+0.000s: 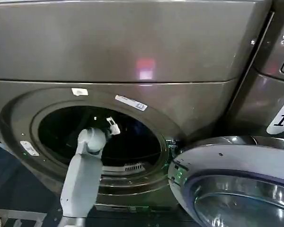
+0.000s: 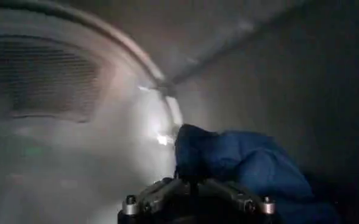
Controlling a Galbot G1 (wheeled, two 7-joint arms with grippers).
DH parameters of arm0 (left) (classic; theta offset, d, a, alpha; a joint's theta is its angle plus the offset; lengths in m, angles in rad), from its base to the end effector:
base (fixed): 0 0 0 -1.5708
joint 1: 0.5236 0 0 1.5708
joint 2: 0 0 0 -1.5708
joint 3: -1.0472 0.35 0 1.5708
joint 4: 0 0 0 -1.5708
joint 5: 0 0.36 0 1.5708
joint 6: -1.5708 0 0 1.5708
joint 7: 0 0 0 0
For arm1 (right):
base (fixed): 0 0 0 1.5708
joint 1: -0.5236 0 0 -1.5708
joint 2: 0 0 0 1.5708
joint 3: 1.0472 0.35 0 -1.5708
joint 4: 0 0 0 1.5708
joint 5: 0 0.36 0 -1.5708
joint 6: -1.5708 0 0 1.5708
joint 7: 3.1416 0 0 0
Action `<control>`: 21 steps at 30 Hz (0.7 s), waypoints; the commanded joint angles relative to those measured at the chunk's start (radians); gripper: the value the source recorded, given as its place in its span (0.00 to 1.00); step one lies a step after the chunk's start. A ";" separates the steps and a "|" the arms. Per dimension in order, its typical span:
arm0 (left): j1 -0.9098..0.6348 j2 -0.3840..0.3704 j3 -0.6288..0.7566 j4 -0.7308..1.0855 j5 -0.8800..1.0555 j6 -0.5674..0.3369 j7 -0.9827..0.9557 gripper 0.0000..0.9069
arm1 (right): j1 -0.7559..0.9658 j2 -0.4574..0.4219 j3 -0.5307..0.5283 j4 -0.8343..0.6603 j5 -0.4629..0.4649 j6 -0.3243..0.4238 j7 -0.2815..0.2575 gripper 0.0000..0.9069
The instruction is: Grasp the clothes from the dryer.
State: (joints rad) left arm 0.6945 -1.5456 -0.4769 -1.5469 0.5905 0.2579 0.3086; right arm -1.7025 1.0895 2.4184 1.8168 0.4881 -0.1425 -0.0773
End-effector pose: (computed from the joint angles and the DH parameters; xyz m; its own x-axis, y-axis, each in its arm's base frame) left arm 0.4614 -0.0078 -0.2126 -0.9870 0.1495 0.0595 0.1566 0.8076 0.5686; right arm -0.1365 -0.4148 0.0049 -0.2112 0.7891 -0.5768 0.9737 0.1186 -0.1944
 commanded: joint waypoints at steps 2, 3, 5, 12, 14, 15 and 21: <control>0.028 -0.039 0.007 -0.099 -0.345 0.195 -0.321 0.00 | 0.006 0.001 0.000 0.038 0.130 -0.035 0.020 1.00; 0.029 -0.039 0.006 -0.104 -0.352 0.197 -0.320 0.00 | 0.007 0.002 -0.005 0.036 0.141 -0.013 0.021 1.00; 0.036 -0.036 0.006 -0.110 -0.363 0.195 -0.320 0.00 | 0.006 0.007 -0.006 0.045 0.124 -0.040 0.008 1.00; 0.046 -0.035 0.011 -0.112 -0.395 0.172 -0.329 0.00 | 0.007 0.002 -0.001 0.035 0.121 -0.032 0.012 1.00; 0.048 -0.037 0.011 -0.115 -0.398 0.173 -0.331 0.00 | 0.006 0.004 -0.002 0.034 0.120 -0.031 0.012 1.00; 0.049 -0.037 0.012 -0.119 -0.400 0.175 -0.330 0.00 | 0.007 0.005 -0.003 0.034 0.119 -0.029 0.010 1.00; 0.057 -0.033 0.010 -0.129 -0.407 0.178 -0.325 0.00 | 0.008 0.005 -0.003 0.035 0.118 -0.028 0.007 1.00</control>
State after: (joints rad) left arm 0.7475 -1.5778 -0.4660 -1.6649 0.2222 0.4246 0.0078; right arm -1.6947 1.0960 2.4152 1.8486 0.5955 -0.1660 -0.0705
